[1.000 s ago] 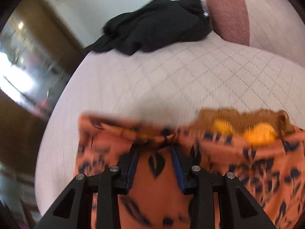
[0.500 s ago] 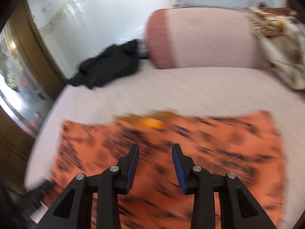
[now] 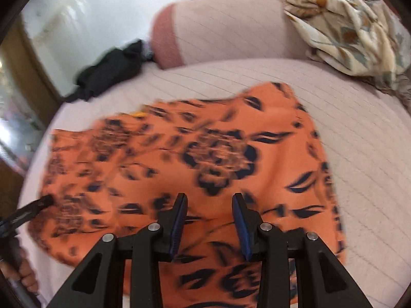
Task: Fold small clothes
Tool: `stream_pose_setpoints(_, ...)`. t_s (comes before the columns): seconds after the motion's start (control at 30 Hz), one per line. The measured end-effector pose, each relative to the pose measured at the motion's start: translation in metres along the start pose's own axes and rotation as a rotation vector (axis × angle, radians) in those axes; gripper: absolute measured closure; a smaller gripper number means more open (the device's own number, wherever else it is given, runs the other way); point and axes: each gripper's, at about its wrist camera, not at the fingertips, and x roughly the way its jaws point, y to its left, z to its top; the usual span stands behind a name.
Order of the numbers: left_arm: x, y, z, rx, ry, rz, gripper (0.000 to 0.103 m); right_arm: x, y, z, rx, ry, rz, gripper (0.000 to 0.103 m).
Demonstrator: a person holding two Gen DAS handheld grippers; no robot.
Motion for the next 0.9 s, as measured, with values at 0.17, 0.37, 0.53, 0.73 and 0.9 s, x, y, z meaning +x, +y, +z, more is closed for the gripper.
stream_pose_setpoints(0.17, -0.001, -0.007, 0.000, 0.009, -0.003, 0.028, 0.031, -0.004, 0.049, -0.010, -0.127, -0.001, 0.149, 0.063)
stream_pose_setpoints(0.37, 0.006, -0.006, 0.001, 0.011, 0.009, 0.042, 0.025, 0.022, 0.080, -0.027, -0.202, 0.094, 0.153, 0.063)
stream_pose_setpoints(0.53, -0.014, -0.003, 0.002, 0.004, -0.046, 0.022, 0.025, 0.008, 0.078, -0.017, -0.164, 0.031, 0.157, 0.063)
stream_pose_setpoints(0.73, -0.031, -0.008, 0.004, 0.015, -0.102, 0.001, 0.025, 0.026, 0.080, -0.022, -0.155, 0.114, 0.139, 0.063)
stream_pose_setpoints(0.9, -0.042, -0.013, 0.005, 0.040, -0.158, 0.027, 0.022, 0.018, 0.072, -0.016, -0.123, 0.043, 0.151, 0.063)
